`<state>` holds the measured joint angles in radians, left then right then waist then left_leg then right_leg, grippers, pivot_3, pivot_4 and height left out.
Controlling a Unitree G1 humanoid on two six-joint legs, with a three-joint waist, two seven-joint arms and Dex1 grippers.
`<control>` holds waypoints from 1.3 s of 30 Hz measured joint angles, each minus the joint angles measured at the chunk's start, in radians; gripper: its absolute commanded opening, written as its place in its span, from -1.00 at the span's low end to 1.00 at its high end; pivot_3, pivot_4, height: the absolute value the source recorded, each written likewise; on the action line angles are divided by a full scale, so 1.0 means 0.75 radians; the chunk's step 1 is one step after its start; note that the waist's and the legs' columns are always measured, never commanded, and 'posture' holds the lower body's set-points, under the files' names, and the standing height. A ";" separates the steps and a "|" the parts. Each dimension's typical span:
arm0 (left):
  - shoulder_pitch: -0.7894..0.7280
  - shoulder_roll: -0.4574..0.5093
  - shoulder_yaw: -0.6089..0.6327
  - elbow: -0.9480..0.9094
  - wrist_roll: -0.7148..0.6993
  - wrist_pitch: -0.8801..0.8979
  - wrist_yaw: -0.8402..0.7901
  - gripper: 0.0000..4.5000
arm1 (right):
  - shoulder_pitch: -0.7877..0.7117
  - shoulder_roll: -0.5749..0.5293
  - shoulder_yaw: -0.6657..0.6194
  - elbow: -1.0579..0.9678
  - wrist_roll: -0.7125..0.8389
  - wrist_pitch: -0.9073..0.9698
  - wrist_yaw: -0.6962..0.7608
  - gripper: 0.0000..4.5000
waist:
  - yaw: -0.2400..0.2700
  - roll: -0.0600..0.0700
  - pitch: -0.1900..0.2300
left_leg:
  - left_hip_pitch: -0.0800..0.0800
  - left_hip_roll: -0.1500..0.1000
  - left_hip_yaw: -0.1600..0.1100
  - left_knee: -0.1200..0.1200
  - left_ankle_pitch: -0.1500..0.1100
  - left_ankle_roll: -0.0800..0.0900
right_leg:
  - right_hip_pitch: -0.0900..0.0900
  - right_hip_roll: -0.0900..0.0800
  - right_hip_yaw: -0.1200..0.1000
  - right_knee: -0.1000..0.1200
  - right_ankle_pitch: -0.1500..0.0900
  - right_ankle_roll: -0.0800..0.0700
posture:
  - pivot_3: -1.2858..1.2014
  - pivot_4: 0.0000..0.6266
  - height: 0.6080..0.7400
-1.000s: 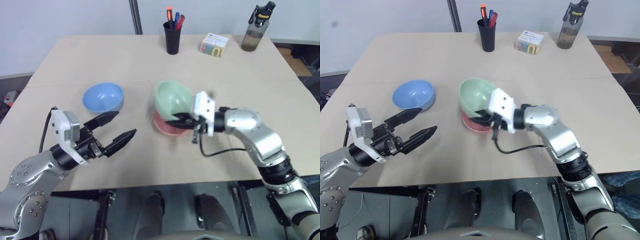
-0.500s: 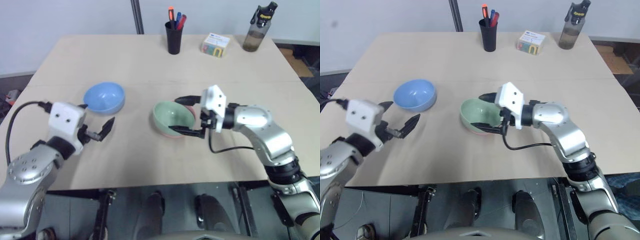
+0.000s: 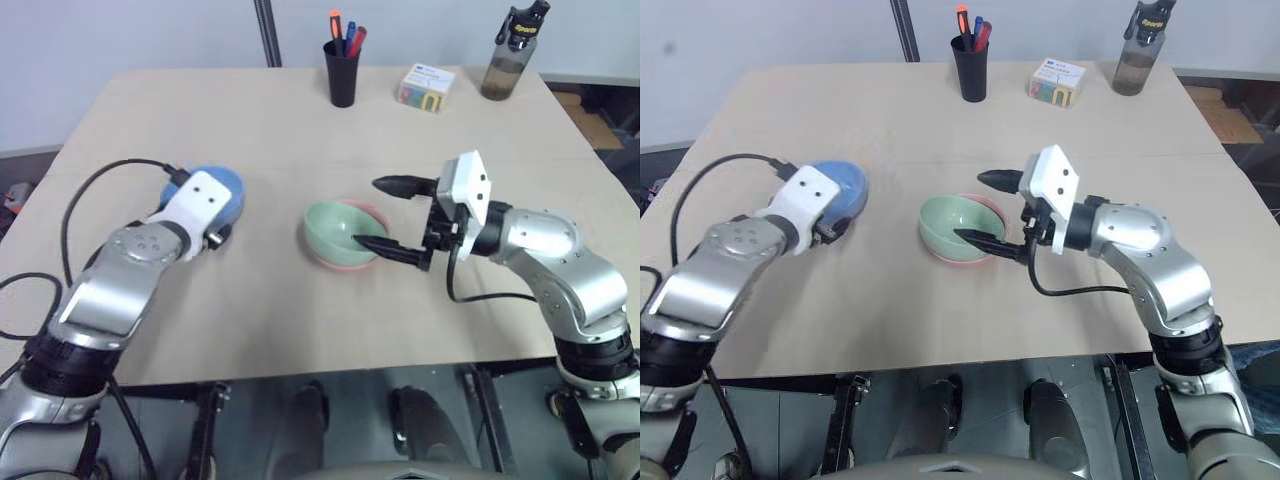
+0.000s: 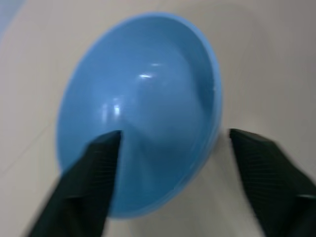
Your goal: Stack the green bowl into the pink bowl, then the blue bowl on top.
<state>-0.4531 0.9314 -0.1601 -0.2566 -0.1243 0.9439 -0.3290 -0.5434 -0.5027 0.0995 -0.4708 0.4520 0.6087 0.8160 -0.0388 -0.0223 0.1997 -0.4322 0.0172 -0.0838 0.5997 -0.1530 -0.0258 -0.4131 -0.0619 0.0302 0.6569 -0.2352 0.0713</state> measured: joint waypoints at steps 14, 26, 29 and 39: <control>-0.042 -0.040 0.039 -0.052 -0.004 -0.025 -0.207 -1.00 | 0.113 -0.099 -0.064 -0.034 0.014 -0.010 -0.033 0.93 | 0.002 -0.001 0.000 | 0.000 0.000 0.000 0.000 0.000 0.000 | 0.000 0.000 0.000 0.000 0.000 0.000 | 0.03 -0.52 1.00; -0.241 -0.197 0.194 -0.219 -0.411 -0.348 -0.657 -1.00 | 0.559 -0.216 -0.351 -0.215 0.072 -0.068 -0.045 0.93 | 0.031 -0.001 0.000 | 0.001 -0.001 0.000 0.003 0.000 0.000 | 0.003 -0.001 0.000 0.001 -0.001 0.001 | 0.03 -0.52 1.00; -0.281 -0.192 0.129 -0.178 -0.416 -0.382 -0.775 -1.00 | 0.768 -0.247 -0.484 -0.288 0.089 -0.122 -0.003 0.93 | 0.033 -0.001 0.000 | 0.001 -0.001 0.000 0.004 0.000 0.000 | 0.004 -0.001 0.000 0.000 -0.001 0.001 | 0.03 -0.52 1.00; -0.423 -0.272 -0.037 0.104 -0.417 -0.541 -1.128 -0.22 | 1.094 -0.237 -0.742 -0.398 0.111 -0.238 0.004 0.93 | 0.028 -0.001 0.000 | 0.000 0.000 0.001 0.013 0.000 0.000 | 0.005 -0.001 0.001 0.003 -0.004 -0.004 | 0.03 -0.52 1.00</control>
<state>-0.7701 0.7275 -0.1882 -0.1783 -0.4372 0.5382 -1.1751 0.2769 -0.6805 -0.4570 -0.7691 0.5354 0.4301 0.8187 -0.0179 -0.0227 0.1996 -0.4319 0.0169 -0.0832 0.6093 -0.1531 -0.0255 -0.4090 -0.0625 0.0306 0.6593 -0.2379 0.0686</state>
